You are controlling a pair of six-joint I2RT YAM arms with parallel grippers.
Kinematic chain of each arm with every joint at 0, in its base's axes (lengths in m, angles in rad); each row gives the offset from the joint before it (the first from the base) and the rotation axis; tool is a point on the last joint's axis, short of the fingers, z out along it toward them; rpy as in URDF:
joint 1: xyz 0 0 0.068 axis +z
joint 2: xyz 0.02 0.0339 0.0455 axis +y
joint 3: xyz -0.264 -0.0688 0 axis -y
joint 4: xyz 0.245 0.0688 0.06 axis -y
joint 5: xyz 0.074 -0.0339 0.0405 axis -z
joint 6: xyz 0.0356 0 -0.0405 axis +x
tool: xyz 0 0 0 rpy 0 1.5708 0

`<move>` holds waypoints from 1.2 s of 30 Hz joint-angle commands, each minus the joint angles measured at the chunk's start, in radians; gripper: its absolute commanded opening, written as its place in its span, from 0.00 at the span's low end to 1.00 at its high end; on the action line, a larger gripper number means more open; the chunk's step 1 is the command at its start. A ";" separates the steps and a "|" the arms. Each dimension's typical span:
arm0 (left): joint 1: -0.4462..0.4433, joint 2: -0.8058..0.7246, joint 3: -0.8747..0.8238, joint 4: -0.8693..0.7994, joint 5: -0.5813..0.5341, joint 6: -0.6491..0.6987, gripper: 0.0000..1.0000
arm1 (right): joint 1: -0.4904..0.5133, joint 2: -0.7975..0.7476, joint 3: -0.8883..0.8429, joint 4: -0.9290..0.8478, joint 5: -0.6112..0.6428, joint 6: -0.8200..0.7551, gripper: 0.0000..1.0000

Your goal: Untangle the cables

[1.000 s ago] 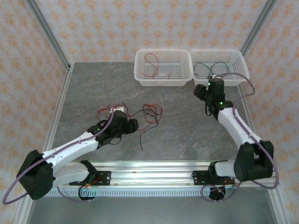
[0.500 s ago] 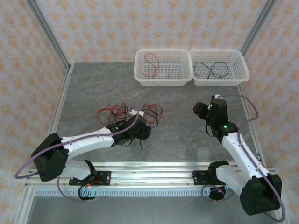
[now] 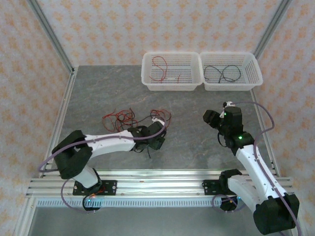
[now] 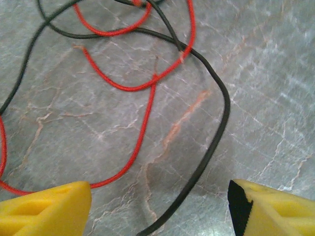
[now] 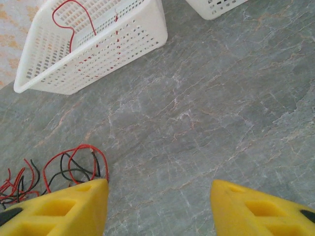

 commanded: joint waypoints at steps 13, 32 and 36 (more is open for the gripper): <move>-0.044 0.125 0.129 -0.006 -0.238 0.053 0.10 | 0.007 -0.025 0.005 -0.015 -0.029 -0.001 0.57; -0.120 -0.207 0.231 0.045 -0.047 -0.008 0.00 | 0.009 -0.037 -0.146 0.253 -0.394 0.180 0.58; -0.119 -0.204 0.264 0.069 -0.010 -0.023 0.00 | 0.050 -0.067 -0.166 0.309 -0.423 0.185 0.58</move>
